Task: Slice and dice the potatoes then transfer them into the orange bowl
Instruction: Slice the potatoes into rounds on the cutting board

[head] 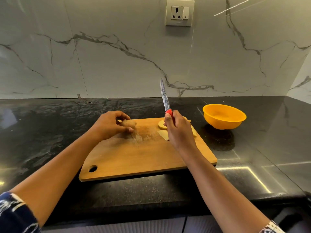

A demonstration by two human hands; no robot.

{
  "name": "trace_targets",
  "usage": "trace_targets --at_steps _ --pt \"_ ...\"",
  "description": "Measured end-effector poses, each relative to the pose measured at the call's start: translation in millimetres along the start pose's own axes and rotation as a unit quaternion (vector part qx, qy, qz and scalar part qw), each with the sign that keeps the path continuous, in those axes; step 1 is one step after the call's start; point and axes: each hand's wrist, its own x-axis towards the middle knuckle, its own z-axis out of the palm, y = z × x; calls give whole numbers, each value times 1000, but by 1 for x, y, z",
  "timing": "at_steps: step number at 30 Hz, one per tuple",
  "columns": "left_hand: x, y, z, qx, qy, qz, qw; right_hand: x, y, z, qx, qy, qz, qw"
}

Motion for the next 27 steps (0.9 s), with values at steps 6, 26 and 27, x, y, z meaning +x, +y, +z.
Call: trace_targets --at_steps 6,26,27 --pt "-17 5 5 -114 -54 41 991 -19 -7 -1 -151 -69 3 986" --pt "-30 5 19 -156 24 66 985 -42 -18 -1 -282 -187 -25 941" --pt "-30 5 19 -152 28 66 986 -42 -18 -1 -280 -188 -26 941"
